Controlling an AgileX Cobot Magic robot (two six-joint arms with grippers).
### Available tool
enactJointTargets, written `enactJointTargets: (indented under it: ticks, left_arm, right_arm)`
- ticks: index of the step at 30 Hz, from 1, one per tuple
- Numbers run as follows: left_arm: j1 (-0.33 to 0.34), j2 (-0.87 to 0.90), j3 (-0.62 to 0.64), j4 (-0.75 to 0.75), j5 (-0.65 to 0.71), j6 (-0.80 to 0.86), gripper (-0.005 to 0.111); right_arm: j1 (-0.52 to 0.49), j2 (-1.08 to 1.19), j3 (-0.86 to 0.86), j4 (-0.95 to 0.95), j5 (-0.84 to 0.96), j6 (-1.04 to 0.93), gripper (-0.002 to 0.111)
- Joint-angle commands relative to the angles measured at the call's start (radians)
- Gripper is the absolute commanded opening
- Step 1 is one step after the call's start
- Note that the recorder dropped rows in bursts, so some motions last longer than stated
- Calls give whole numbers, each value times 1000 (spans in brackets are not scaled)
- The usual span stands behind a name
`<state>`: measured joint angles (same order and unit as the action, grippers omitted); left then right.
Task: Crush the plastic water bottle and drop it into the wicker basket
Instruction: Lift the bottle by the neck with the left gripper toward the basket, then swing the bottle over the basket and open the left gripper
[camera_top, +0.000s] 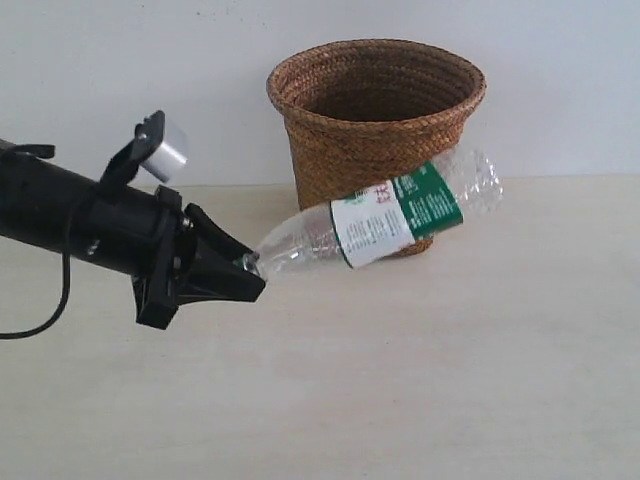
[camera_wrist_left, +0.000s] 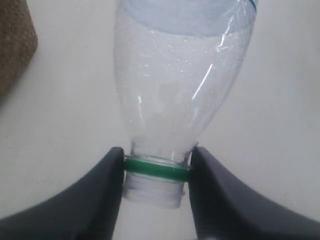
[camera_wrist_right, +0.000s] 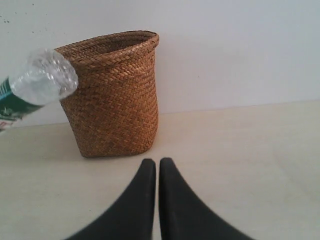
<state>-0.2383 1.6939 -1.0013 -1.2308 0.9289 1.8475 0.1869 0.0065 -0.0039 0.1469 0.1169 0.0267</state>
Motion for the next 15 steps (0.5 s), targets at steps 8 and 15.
enactJointTargets:
  ticks: [8, 15]
  left_arm:
    - [-5, -283, -1, -407, -33, -32, 4]
    - [-22, -311, -56, -514, -199, -14, 4]
  right_arm:
    - [-5, -7, 4, 4, 2, -2, 0]
    - [-5, -7, 4, 4, 2, -2, 0]
